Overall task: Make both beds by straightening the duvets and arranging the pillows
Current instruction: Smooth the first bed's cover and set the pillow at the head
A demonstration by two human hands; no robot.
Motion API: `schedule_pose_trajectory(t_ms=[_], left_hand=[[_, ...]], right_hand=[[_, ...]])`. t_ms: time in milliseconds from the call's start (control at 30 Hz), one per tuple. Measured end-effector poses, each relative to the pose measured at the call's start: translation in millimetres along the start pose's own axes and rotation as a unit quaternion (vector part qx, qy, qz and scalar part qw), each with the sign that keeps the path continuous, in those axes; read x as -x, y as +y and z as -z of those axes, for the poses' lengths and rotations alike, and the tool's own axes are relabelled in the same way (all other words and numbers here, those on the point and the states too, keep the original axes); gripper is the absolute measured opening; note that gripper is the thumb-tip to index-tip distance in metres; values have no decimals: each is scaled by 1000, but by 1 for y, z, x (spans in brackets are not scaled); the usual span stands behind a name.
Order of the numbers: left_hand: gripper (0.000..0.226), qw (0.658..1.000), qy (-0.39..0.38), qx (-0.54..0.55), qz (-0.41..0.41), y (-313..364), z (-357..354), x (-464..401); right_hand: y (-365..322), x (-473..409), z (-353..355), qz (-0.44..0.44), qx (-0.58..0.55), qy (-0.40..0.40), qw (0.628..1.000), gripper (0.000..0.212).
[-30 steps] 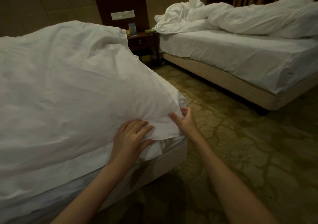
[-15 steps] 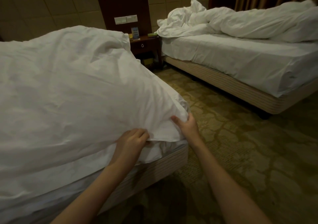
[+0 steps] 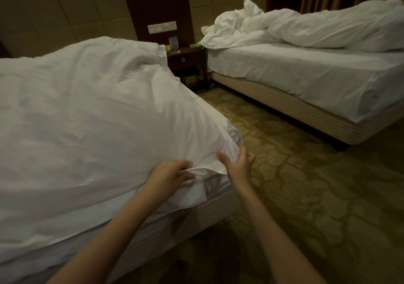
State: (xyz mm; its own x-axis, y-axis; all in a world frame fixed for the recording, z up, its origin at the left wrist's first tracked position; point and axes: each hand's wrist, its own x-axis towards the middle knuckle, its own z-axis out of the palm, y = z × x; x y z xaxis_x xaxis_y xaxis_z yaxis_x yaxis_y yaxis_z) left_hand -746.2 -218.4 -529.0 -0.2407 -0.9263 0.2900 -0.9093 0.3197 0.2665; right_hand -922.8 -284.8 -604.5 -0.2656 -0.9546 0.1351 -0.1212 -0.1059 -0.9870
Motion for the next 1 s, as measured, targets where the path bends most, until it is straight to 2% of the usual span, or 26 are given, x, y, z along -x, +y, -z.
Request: schedule_pose_trajectory(t_ms=[200,300,367,500,767,867,1000], left_hand=[[21,999,-13,26,27,3,2,4],[37,998,-25,48,40,9,10,7],[40,997,-23,62,35,15,16,9],[17,996,-4,83,18,30,25,7],[4,989,-4,147,-19,69,38,10],[11,992,-18,121,-31,65,19,18],[44,991,-54,-33,-115,31,-23,26]], right_hand=[[-7,-3,3,10,-58,-5,998,49],[-14,-2,5,25,-50,-5,998,53],[-19,0,9,38,-35,-12,999,54],[-36,2,28,79,-12,-10,997,57],[-65,14,81,150,3,38,988,54],[-40,24,79,100,-14,50,994,56],[10,32,42,-30,4,23,999,60]])
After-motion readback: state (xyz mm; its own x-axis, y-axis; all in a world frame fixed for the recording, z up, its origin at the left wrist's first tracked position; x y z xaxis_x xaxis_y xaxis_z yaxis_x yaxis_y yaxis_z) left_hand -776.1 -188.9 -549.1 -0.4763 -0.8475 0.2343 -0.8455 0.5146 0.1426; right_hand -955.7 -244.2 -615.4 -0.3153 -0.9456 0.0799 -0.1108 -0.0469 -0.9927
